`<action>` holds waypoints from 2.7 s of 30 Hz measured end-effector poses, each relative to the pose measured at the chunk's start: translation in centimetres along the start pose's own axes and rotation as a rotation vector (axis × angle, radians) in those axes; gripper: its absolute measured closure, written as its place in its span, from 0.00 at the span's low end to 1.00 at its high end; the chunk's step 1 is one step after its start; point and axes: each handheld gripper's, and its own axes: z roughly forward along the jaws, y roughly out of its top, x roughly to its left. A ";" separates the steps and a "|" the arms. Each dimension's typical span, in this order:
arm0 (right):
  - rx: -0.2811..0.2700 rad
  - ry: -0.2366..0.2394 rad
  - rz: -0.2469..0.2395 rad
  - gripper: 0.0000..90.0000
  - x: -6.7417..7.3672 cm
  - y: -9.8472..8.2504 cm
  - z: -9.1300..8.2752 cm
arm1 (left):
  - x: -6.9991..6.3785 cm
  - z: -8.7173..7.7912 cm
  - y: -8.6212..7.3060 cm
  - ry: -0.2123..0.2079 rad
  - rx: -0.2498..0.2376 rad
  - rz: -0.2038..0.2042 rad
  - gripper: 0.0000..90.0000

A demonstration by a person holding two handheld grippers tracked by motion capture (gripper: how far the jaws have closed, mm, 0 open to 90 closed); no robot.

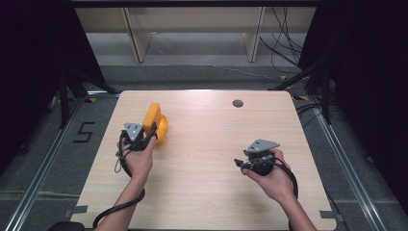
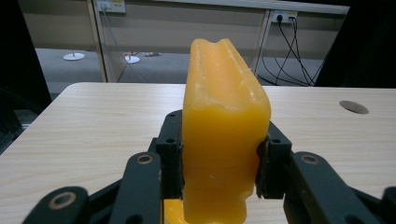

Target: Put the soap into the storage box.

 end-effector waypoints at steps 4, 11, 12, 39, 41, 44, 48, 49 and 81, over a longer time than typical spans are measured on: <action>0.004 0.008 0.015 0.56 0.2 0.0 0.1 | 0.0 0.7 -0.3 0.012 -0.007 -0.004 0.67; -0.008 0.001 -0.012 0.56 0.0 0.0 0.1 | 0.2 1.9 -0.7 0.025 -0.009 0.023 0.67; -0.009 0.001 -0.014 0.56 0.0 0.0 0.1 | 0.2 1.9 -0.8 0.022 -0.003 0.016 0.67; 0.054 0.032 0.009 0.54 0.2 -0.4 0.6 | 0.4 3.2 -2.9 0.012 -0.018 0.012 0.67; 0.058 0.036 0.005 0.54 0.3 -0.4 0.7 | 0.5 3.3 -3.2 0.013 -0.022 0.011 0.67; 0.051 0.034 0.006 0.54 0.4 -0.5 0.8 | 0.5 3.3 -3.4 0.008 -0.027 0.021 0.67; 0.065 0.044 -0.002 0.54 0.4 -0.4 0.9 | 0.6 3.3 -3.4 0.006 -0.024 0.027 0.67; 0.065 0.044 -0.002 0.54 0.4 -0.4 0.9 | 0.6 3.3 -3.4 0.005 -0.023 0.028 0.67; 0.052 0.046 0.035 0.52 0.1 -0.9 1.1 | 7.6 -1.0 7.3 -0.289 0.196 0.099 0.27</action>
